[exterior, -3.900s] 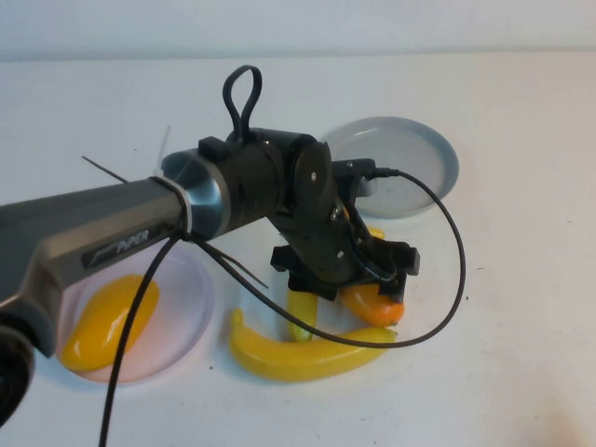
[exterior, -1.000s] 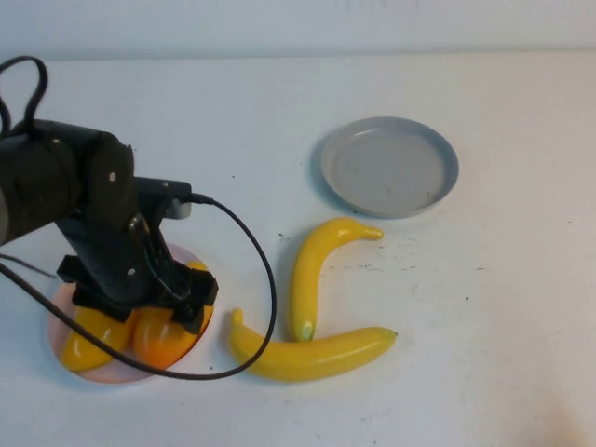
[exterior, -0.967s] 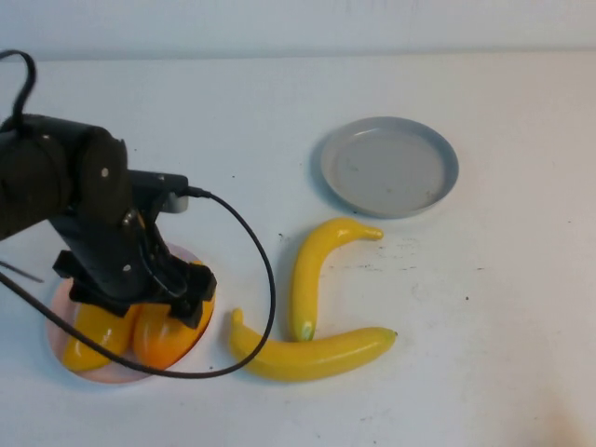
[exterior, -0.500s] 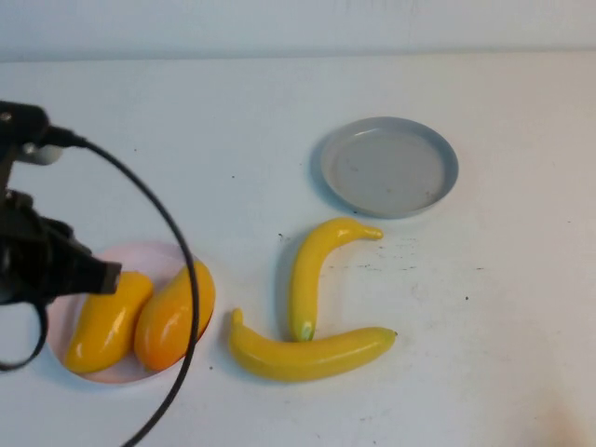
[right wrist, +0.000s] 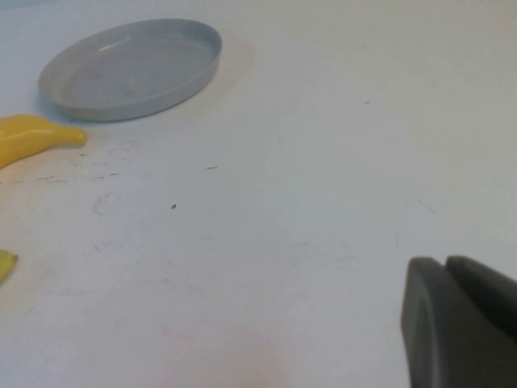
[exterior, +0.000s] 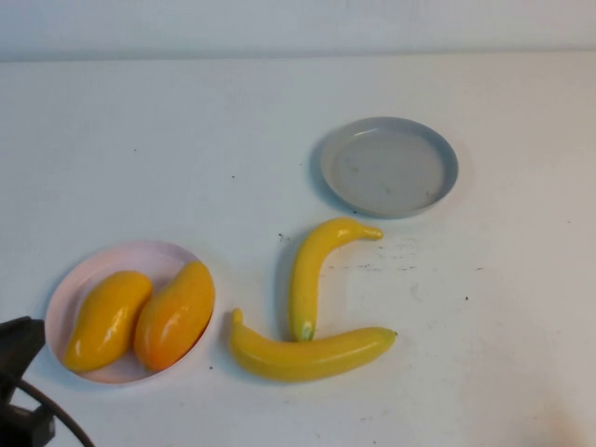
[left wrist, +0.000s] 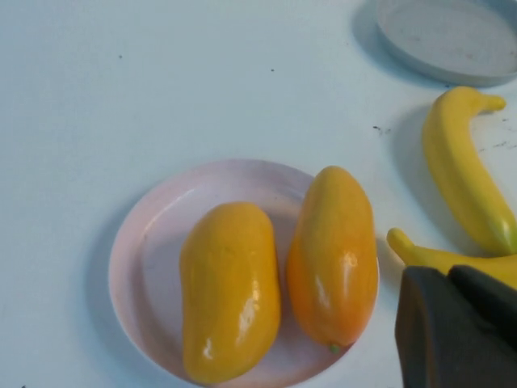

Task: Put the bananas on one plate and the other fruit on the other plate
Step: Put another type of fruit in the right plate

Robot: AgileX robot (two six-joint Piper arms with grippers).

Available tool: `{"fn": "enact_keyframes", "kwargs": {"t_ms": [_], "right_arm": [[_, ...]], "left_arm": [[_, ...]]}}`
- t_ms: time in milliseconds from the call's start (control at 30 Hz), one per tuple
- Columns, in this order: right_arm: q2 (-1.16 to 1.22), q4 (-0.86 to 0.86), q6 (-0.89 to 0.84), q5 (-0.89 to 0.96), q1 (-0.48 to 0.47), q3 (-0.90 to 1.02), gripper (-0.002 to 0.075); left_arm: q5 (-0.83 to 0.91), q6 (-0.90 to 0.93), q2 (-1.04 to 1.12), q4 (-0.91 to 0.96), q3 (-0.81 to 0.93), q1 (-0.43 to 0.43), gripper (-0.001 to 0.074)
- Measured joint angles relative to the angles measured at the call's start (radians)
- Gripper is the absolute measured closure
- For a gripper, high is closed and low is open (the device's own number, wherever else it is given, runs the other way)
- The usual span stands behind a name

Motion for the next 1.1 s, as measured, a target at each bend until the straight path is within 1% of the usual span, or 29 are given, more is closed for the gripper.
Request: {"fn": "enact_keyframes", "kwargs": {"t_ms": [133,300,400,533,633,733,967,1100], "right_arm": [[0.0,0.0,0.0,0.0,0.0,0.0,0.0741],[0.0,0.0,0.0,0.0,0.0,0.0,0.0742],[0.0,0.0,0.0,0.0,0.0,0.0,0.0742],[0.0,0.0,0.0,0.0,0.0,0.0,0.0742],[0.0,0.0,0.0,0.0,0.0,0.0,0.0741],[0.0,0.002,0.0,0.0,0.0,0.0,0.0741],[0.0,0.002,0.0,0.0,0.0,0.0,0.0741],[0.0,0.002,0.0,0.0,0.0,0.0,0.0741]], "left_arm": [[-0.024,0.0,-0.033,-0.002,0.02,0.0,0.0734],[-0.123,0.027,-0.037,0.0,0.065,0.0,0.0734],[-0.255,0.031,-0.044,0.0,0.132,0.0,0.0734],[-0.466,0.054,-0.108,-0.005,0.26,0.007,0.0734],[-0.579,0.084,-0.195,-0.047,0.342,0.052,0.0734],[-0.619,0.111,-0.275,-0.075,0.393,0.128,0.0734],[-0.636,0.138,-0.439,-0.095,0.488,0.279,0.0734],[-0.582,0.136,-0.508,-0.097,0.505,0.304,0.0734]]}}
